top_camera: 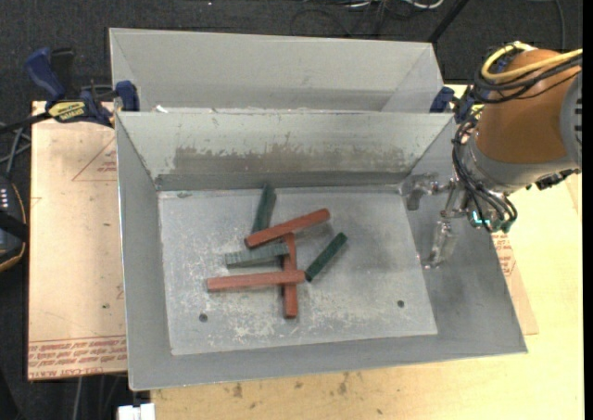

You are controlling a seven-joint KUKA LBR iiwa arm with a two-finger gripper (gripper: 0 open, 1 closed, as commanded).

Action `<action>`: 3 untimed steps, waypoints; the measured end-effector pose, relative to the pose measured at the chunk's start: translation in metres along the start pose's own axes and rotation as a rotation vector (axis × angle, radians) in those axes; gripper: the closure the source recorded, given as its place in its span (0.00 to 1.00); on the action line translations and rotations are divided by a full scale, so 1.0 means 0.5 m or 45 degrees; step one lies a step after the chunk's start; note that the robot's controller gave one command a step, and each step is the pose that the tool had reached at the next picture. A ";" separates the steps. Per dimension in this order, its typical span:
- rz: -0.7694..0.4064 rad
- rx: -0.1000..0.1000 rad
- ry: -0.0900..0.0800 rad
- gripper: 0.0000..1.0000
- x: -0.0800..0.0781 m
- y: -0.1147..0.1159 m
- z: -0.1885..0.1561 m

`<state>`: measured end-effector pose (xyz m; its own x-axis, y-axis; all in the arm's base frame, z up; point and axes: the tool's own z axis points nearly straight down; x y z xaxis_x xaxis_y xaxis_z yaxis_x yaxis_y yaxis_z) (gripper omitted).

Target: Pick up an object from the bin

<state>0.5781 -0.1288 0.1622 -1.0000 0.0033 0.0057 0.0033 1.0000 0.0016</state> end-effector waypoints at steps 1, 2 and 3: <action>-0.003 0.002 -0.009 0.00 -0.004 0.001 -0.008; -0.084 0.004 -0.014 0.00 -0.047 0.070 0.050; -0.159 0.002 -0.015 0.00 -0.085 0.141 0.147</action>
Offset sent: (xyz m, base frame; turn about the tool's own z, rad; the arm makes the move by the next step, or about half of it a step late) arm 0.0366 0.0617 -0.0480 -0.1118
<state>0.6202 -0.0581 0.0888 -0.9926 -0.1216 -0.0063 -0.1216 0.9926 -0.0001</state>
